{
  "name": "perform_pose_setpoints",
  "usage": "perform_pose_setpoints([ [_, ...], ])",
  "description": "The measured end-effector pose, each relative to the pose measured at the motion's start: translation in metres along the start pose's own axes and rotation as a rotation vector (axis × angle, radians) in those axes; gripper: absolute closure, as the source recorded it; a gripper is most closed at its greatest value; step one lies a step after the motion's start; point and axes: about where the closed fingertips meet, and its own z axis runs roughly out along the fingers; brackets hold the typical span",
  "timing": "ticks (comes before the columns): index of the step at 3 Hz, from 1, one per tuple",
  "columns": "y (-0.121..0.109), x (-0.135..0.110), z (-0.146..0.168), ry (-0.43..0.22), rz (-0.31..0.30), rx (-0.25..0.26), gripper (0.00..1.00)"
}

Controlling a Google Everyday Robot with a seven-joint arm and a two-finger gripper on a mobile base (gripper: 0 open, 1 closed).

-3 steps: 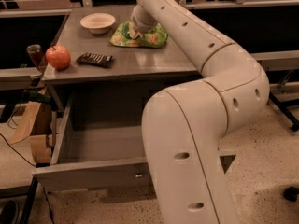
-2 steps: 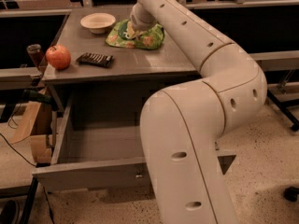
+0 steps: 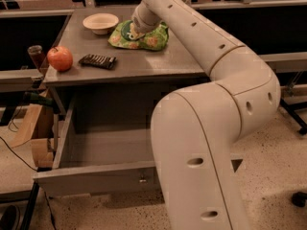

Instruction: Place green rice chip bag into top drawer

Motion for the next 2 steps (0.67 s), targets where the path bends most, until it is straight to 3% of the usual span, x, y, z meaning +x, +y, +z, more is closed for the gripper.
perform_pose_setpoints([
  [1,0.0039,0.0026,-0.0040,0.001,-0.029,-0.006,1.00],
  [2,0.0019,0.0036,-0.0114,-0.001,-0.040,0.002,0.81],
])
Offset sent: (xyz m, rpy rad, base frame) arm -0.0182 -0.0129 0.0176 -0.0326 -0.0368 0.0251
